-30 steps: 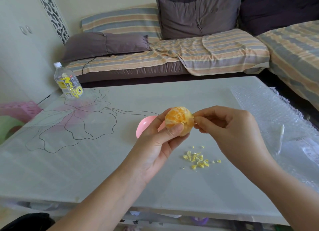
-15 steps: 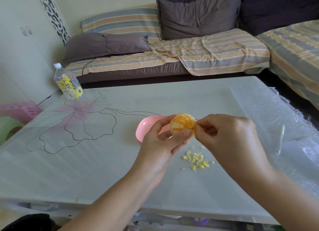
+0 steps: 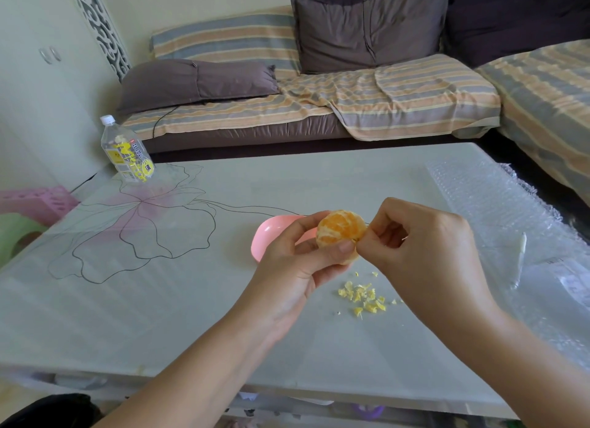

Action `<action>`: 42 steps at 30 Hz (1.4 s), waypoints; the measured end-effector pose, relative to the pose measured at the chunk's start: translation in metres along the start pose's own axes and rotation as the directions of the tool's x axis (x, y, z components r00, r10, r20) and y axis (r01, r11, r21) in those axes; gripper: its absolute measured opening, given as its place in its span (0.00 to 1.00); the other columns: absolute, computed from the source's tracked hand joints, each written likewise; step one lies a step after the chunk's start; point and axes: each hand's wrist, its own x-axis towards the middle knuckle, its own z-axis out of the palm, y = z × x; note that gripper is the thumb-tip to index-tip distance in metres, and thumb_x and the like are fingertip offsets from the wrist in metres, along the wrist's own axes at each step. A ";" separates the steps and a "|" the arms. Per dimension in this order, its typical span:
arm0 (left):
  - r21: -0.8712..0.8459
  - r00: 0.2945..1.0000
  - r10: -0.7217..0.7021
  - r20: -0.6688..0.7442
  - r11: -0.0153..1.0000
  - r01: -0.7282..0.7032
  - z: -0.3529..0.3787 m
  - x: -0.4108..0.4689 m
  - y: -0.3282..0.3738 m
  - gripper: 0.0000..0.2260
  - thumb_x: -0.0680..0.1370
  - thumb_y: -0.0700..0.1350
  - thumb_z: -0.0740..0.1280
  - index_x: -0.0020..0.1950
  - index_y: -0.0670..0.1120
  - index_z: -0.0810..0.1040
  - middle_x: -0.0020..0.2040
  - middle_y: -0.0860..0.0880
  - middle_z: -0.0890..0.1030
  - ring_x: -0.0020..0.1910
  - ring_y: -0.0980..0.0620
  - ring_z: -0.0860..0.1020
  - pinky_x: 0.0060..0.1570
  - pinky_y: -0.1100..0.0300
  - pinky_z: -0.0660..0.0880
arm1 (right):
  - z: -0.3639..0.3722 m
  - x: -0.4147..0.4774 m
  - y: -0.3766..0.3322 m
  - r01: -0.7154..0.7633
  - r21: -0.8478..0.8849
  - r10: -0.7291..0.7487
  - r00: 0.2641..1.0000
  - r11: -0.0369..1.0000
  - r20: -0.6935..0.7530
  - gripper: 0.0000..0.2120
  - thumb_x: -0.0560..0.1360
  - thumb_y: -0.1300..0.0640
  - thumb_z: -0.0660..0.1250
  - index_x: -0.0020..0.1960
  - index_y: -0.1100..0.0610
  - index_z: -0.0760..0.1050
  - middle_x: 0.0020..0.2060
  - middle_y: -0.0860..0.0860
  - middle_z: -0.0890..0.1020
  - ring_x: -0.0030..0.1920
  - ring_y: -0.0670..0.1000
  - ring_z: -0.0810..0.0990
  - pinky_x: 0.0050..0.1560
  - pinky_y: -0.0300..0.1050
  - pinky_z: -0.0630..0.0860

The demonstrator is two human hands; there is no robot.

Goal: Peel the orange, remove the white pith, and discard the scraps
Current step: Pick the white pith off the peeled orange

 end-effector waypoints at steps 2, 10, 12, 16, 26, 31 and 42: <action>0.003 1.000 0.002 0.007 1.000 -0.002 0.000 0.000 0.001 0.25 0.64 0.37 0.75 0.60 0.43 0.76 0.52 0.43 0.84 0.48 0.49 0.82 0.51 0.57 0.80 | 0.000 0.001 0.002 -0.029 0.023 0.029 1.000 0.999 0.002 0.07 0.64 0.61 0.69 0.30 0.56 0.72 0.25 0.51 0.75 0.31 0.52 0.72 0.32 0.46 0.69; -0.163 0.996 -0.059 0.066 0.984 0.069 -0.001 0.004 0.004 0.13 0.69 0.38 0.70 0.53 0.42 0.81 0.53 0.41 0.83 0.53 0.43 0.81 0.49 0.57 0.80 | -0.001 0.011 0.019 -0.166 0.085 0.159 0.984 0.982 0.086 0.09 0.68 0.59 0.71 0.30 0.53 0.77 0.25 0.47 0.78 0.32 0.45 0.74 0.29 0.33 0.68; -0.204 0.990 -0.130 0.059 0.969 0.140 -0.003 0.004 0.004 0.05 0.71 0.40 0.72 0.46 0.44 0.85 0.52 0.40 0.82 0.53 0.42 0.80 0.49 0.56 0.81 | 0.000 0.013 0.028 -0.217 0.075 0.207 0.971 0.973 0.118 0.09 0.68 0.56 0.73 0.30 0.53 0.78 0.25 0.47 0.78 0.30 0.44 0.74 0.27 0.30 0.67; -0.342 0.970 -0.241 0.013 0.911 0.231 -0.007 0.004 0.003 0.17 0.68 0.40 0.74 0.56 0.39 0.80 0.54 0.38 0.82 0.52 0.40 0.80 0.41 0.56 0.82 | 0.007 0.017 0.040 -0.191 -0.015 0.191 0.972 0.982 0.134 0.12 0.65 0.61 0.76 0.32 0.55 0.73 0.30 0.46 0.75 0.30 0.44 0.71 0.29 0.31 0.66; -0.344 0.967 -0.253 0.035 0.905 0.250 -0.018 0.002 0.003 0.17 0.69 0.44 0.68 0.56 0.40 0.79 0.49 0.40 0.82 0.43 0.40 0.83 0.40 0.57 0.81 | 0.028 0.019 0.048 -0.088 0.013 0.083 0.971 0.996 0.226 0.12 0.71 0.68 0.68 0.38 0.51 0.82 0.33 0.42 0.80 0.37 0.36 0.76 0.40 0.20 0.66; -0.311 0.968 -0.249 0.047 0.917 0.250 -0.024 0.005 0.004 0.16 0.72 0.46 0.65 0.55 0.40 0.79 0.49 0.38 0.82 0.43 0.43 0.83 0.37 0.60 0.81 | 0.035 0.020 0.051 -0.102 -0.018 0.103 0.953 0.995 0.285 0.11 0.78 0.63 0.59 0.45 0.51 0.77 0.33 0.46 0.82 0.27 0.43 0.74 0.29 0.32 0.69; -0.207 0.969 -0.237 0.064 0.947 0.245 -0.031 0.008 0.004 0.19 0.68 0.45 0.77 0.55 0.41 0.79 0.46 0.41 0.82 0.39 0.45 0.83 0.32 0.62 0.79 | 0.018 0.023 0.043 0.008 0.202 -0.061 0.964 0.979 0.260 0.09 0.71 0.58 0.73 0.46 0.45 0.78 0.43 0.40 0.80 0.46 0.40 0.78 0.48 0.30 0.73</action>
